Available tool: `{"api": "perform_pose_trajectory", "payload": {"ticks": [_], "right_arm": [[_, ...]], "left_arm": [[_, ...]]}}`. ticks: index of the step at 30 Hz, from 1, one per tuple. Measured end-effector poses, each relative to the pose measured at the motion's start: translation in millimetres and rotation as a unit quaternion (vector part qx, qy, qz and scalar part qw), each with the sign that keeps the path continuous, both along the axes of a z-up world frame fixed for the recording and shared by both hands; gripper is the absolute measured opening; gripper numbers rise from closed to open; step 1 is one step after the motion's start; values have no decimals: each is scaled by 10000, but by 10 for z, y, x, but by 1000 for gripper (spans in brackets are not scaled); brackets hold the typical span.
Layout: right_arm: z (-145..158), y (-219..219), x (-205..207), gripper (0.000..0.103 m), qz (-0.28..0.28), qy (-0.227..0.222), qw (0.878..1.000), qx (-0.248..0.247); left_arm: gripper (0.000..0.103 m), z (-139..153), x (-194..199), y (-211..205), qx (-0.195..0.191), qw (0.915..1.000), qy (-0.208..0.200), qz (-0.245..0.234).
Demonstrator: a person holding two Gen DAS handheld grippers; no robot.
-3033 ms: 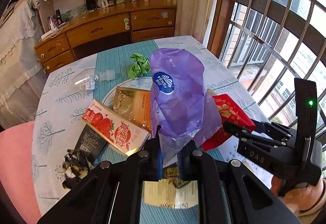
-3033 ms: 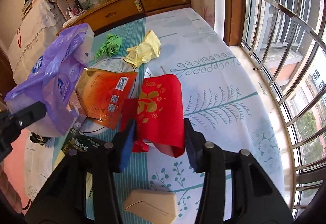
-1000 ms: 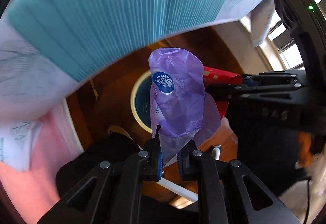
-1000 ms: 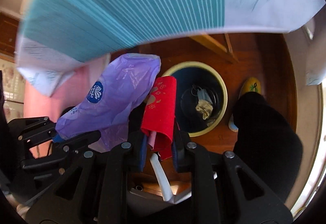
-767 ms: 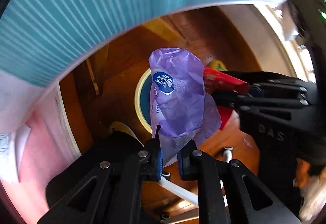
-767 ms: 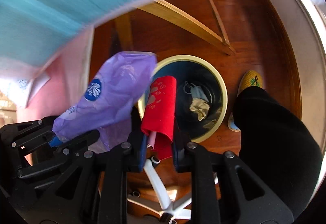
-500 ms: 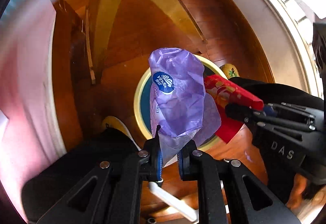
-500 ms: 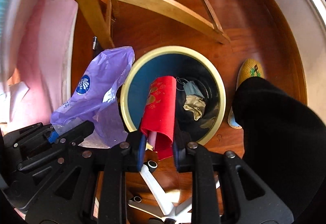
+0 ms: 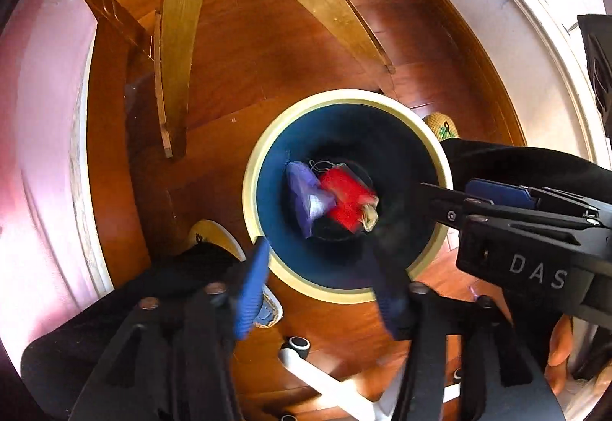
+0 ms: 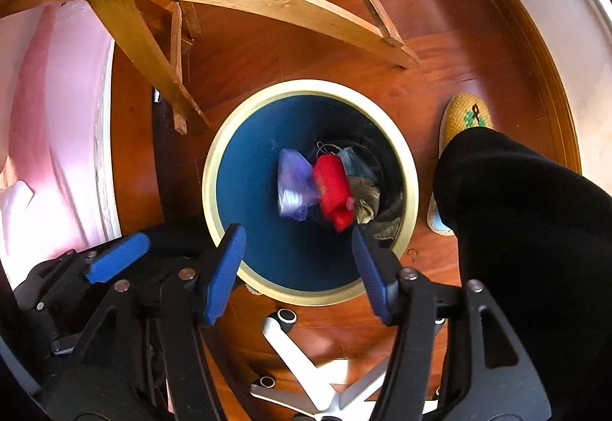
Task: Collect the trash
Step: 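Open both grippers to drop the bag and packet into the bin, then move both tools back up over the table toward the remaining trash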
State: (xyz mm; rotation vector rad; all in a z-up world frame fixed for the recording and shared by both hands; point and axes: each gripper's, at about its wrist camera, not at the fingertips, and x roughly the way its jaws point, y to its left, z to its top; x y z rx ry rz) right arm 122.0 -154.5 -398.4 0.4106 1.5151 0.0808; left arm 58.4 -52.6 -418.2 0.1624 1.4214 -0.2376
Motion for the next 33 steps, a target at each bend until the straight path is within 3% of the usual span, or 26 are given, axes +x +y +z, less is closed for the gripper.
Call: {"api": "perform_pose_trajectory", "payload": {"ticks": [10,15,22,27,33], "right_arm": [[42,17,1,56,89,-182,9998,-55],[248,44,-52,56,250,-344,9990,-100],[832,201,-213,56,993,-767,9920,-169],[1328,249,-354,56,1311,-1087,9853,-132],[2094,314,-544,56,1622,-1737,9712,-160]], "left_arm": [[61,24,123,37,67,9996,-260,-124],[61,176,63,23,-43,9990,-326,-301],[61,786,-229,-3,-237,9926,-801,-877],[61,1289,-451,119,-111,9852,-1246,-1170],[61,2171,-450,490,-169,9775,-1895,-912]]}}
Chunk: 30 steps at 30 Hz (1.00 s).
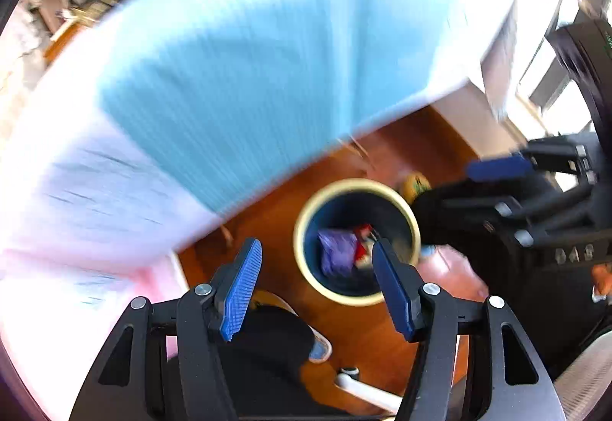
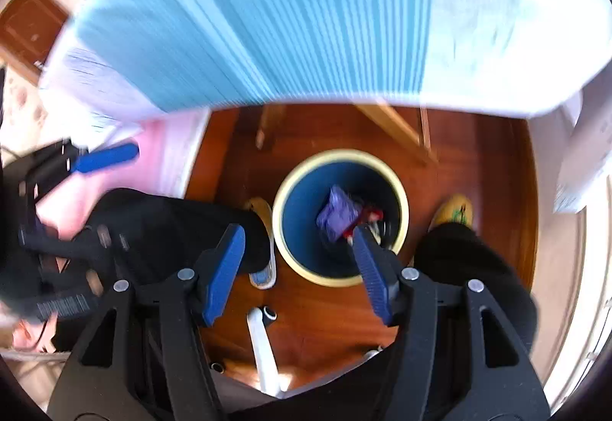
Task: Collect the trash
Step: 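Move both tools back up over the table toward the remaining trash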
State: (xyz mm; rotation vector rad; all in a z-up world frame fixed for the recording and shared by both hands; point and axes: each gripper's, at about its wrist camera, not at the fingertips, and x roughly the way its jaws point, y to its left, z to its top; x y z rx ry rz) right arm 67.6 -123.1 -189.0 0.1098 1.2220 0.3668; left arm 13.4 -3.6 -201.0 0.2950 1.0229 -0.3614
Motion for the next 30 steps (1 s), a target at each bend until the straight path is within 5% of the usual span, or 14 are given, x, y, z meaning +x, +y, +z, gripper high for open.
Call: {"api": "perform_pose_trajectory", "payload": {"ticks": [9,14,23,30], "right_arm": [[1199,85,-99,56,175,-1045,9936,389],[1731,148,-17,57,136,-1453,9868,697],[2359,284,333,58,97,-1887,9779,899],[2513,256,773,58,-53,-1919,9783,784]], "left_arm": [[61,1526,72,663,-620,9911,-1026,583],[61,2114,84,900,-793,9843,-1405,716],[62,2795,433,1220,-1058,9743,-1692,1041],[62,2849,1061,1240,-1210,9750,-1423,1200]]}}
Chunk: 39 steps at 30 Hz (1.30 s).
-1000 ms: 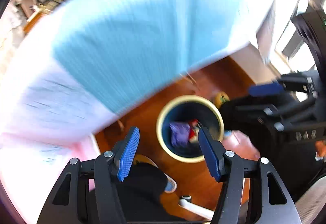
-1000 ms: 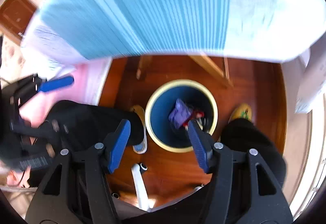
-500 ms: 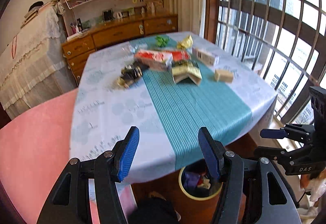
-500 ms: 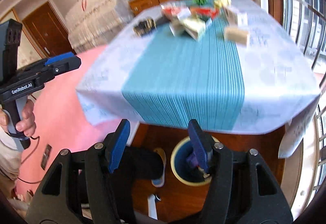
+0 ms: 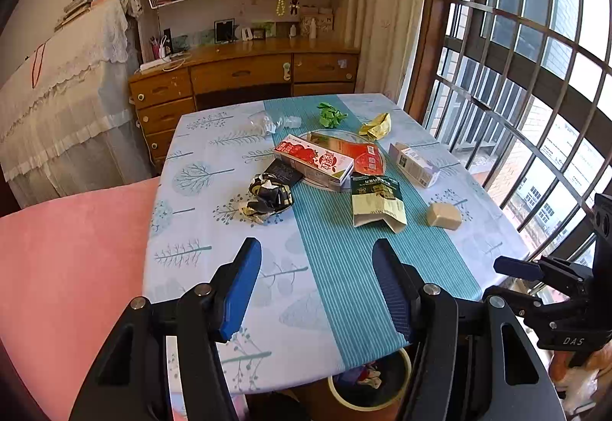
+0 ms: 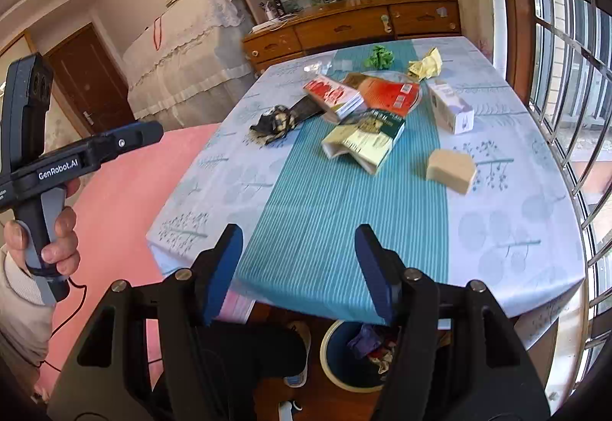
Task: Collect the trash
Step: 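Move both tools back up over the table toward the remaining trash, then grasp the black-gold wrapper with the left gripper while the right gripper grasps the strawberry carton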
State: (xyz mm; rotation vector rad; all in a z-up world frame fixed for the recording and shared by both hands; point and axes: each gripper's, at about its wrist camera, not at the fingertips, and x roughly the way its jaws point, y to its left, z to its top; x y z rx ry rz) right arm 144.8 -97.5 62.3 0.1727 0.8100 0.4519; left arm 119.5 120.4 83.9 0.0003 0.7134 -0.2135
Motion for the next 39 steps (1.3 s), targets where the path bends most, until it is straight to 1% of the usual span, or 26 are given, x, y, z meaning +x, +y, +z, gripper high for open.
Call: {"api": "perform_pose_trajectory", "payload": {"ticks": [5,8,14,21,23,28,33,34,35,39], "right_arm": [[32,-65,417,58,-117,10,9999,-1],[15,-90,716,58,-215,56,9997,-46],[-63,-48,1335,58,-320,163,9993,-98],[-200,208,2110,59,-257,316,9988,-280],[-249,320,2320,65,-177,338,9985,-381],[-434,639,2770,67,42,356,9962,-790],[-683,933,3097,71,212,381,9908,-1284],[-736,980,3158,71,245,388,9894,-1381],[-790,1022,3220,71,275,398,9881,-1463],[-1005,1149,3426,71,403,576,9838,-1650]], "left_arm": [[62,-79,466,-71,37,10000,84,7],[62,-123,782,-51,-51,9997,199,109],[62,-343,1473,58,-409,9968,674,147],[62,-670,2112,122,-402,9931,1081,212],[62,-798,2235,143,-405,9917,1200,241],[62,-1114,2504,197,-367,9875,1489,367],[62,-1415,2687,244,-352,9828,1769,400],[64,-1443,2687,255,-369,9830,1760,379],[65,-1455,2697,259,-364,9841,1701,369],[65,-1499,2756,254,-453,9834,1736,273]]}}
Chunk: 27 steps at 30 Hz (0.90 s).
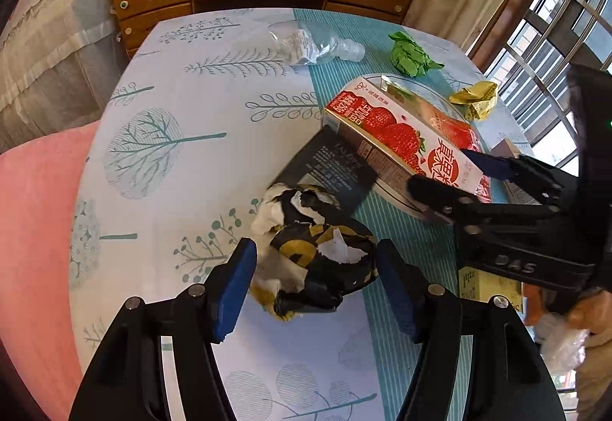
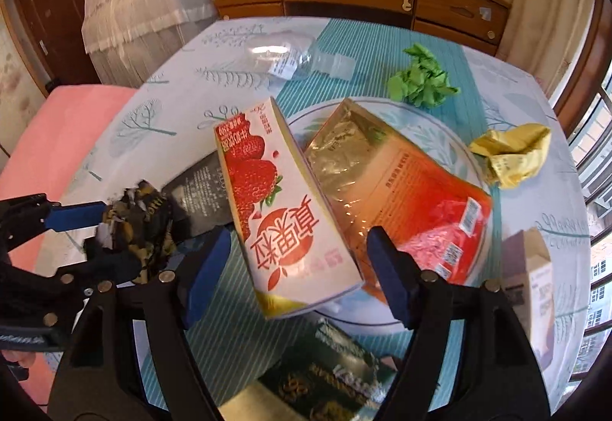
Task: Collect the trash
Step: 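Grasp the black-gold wrapper with the left gripper while the right gripper grasps the strawberry carton, then carry the wrapper and strawberry carton in both grippers down over the bin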
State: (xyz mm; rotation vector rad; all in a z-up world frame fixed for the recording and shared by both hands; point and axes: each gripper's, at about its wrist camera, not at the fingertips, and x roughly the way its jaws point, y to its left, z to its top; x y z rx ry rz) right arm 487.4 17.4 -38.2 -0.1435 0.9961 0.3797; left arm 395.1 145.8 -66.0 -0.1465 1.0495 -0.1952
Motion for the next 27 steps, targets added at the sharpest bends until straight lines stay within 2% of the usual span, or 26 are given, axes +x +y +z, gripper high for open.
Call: {"api": "perform_pose_trajectory", "payload": {"ticks": [3,4,5,7,10,12,14,18,27], "right_arm": [[-99,54,59,71,71,66,9999,-67],[-106,64,56,62,98,39,9999,-67],[-97,77,46,58,141,-4,9999,-69],[-48,97,6,57,199,-123,9997,-86],[91,76,-85,55,229,-297,9993,-35],[195,21,-140,54,206,-378,9990,97],[312,-56,-193,51,122,-460,9984,303],[547,-249,-333,51,-27,-592,9949,813],[985,-604,-857,50,-25,-820,9842,1571]], "left_arm": [[65,-46,27,-29,-111,9998,128,-53],[65,-48,26,-42,-106,9998,132,-66],[65,-53,29,-55,-82,9998,140,-72],[54,-37,22,-77,-113,9998,133,-111],[47,37,-10,-83,-36,9999,87,-79],[46,111,-60,-76,37,9999,79,-48],[46,216,-159,-45,56,10000,17,-56],[46,493,-405,-11,42,9998,-165,-131],[46,1182,-1078,-40,-127,9970,-699,-306]]}}
